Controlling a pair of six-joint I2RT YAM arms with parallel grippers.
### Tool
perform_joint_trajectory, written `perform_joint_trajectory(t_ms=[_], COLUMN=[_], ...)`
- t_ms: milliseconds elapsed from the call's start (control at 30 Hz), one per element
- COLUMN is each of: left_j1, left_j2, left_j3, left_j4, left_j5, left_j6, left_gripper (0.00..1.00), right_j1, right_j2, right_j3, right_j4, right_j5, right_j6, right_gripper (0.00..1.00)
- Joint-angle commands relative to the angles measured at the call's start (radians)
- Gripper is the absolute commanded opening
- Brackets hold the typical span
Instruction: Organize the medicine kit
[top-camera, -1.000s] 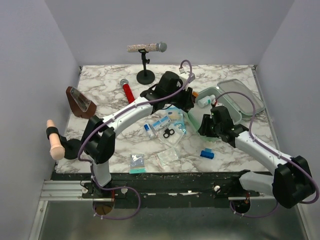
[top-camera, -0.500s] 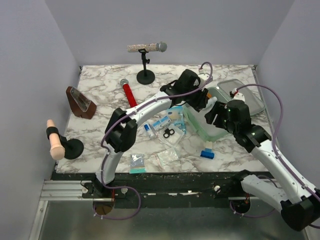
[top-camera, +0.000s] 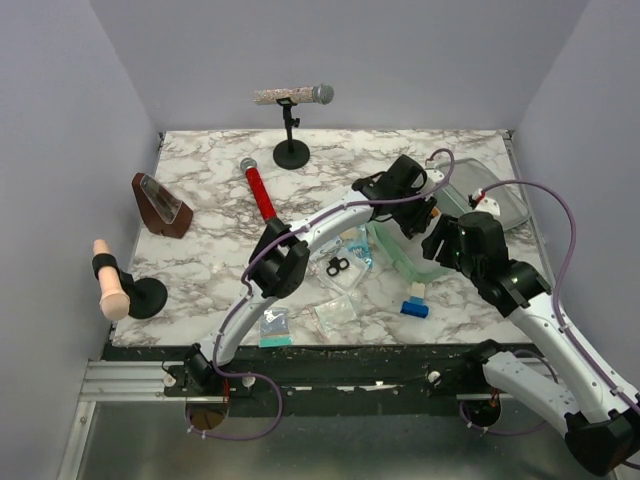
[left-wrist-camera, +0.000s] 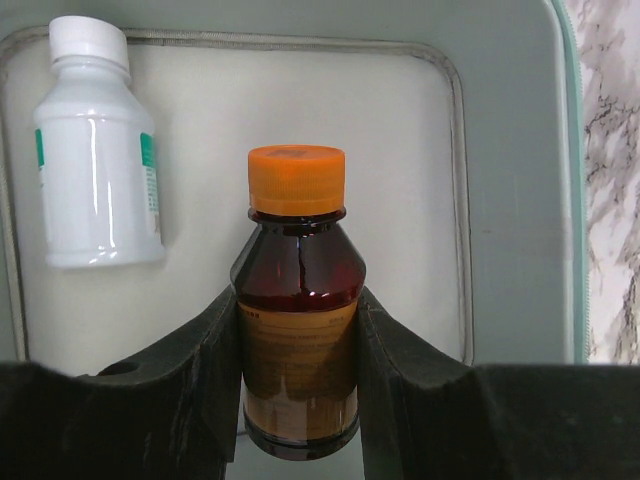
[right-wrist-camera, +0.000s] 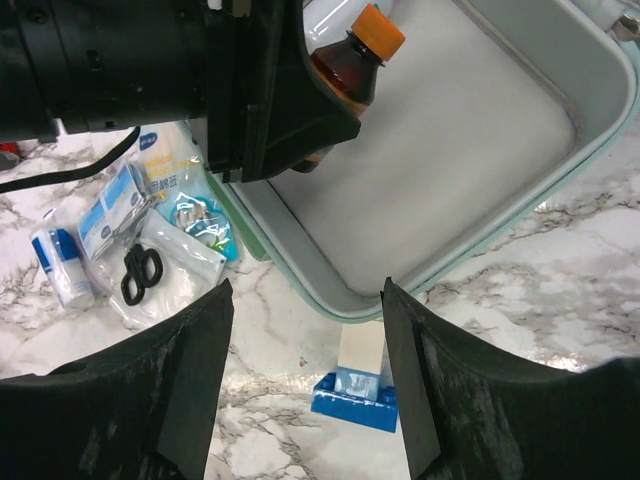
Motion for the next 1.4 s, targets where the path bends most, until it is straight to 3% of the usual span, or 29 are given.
perform_joint_trajectory(t_ms=[0, 100, 133, 300, 567, 733, 867, 967, 1200, 1367], left_j1=[-0.001, -0.001, -0.001, -0.001, 0.049, 0.164, 0.269, 0.287, 0.287, 0.287], left_j2=[0.055, 0.075, 0.075, -0.002, -0.256, -0.552, -0.778, -0.916, -1.155, -1.229], left_j3=[0.077, 0.099, 0.096, 0.019, -0.163, -0.545, -0.882, -1.059, -1.367, -1.435], left_j4=[0.008, 0.024, 0.031, 0.103, 0.162, 0.341, 0.505, 0.502, 0.521, 0.502], left_j5=[0.024, 0.008, 0.003, -0.025, -0.156, -0.247, -0.246, -0.282, -0.289, -0.309], left_j6=[-0.007, -0.029, -0.032, -0.038, -0.09, -0.219, -0.416, -0.473, -0.581, -0.587], left_gripper=[0.48, 0.75, 0.8, 0.89, 0.91, 0.91, 0.9, 0.89, 0.88, 0.88], right_j1=[0.005, 0.005, 0.005, 0.005, 0.002, -0.033, -0.073, -0.11, -0.165, -0.209], right_j2=[-0.032, -0.034, -0.032, -0.023, 0.038, 0.126, 0.27, 0.412, 0.61, 0.715], right_j3=[-0.013, -0.016, -0.016, -0.016, -0.042, -0.047, -0.015, 0.02, 0.059, 0.109], right_j4=[-0.037, -0.039, -0.038, -0.034, -0.013, 0.089, 0.168, 0.189, 0.248, 0.254], right_j5=[0.047, 0.046, 0.044, 0.041, 0.11, 0.075, 0.06, 0.029, -0.063, -0.086], right_j6=[-0.006, -0.005, -0.005, 0.006, 0.092, 0.17, 0.195, 0.201, 0.216, 0.215], right_gripper=[0.69, 0.69, 0.69, 0.69, 0.69, 0.66, 0.62, 0.59, 0.58, 0.55])
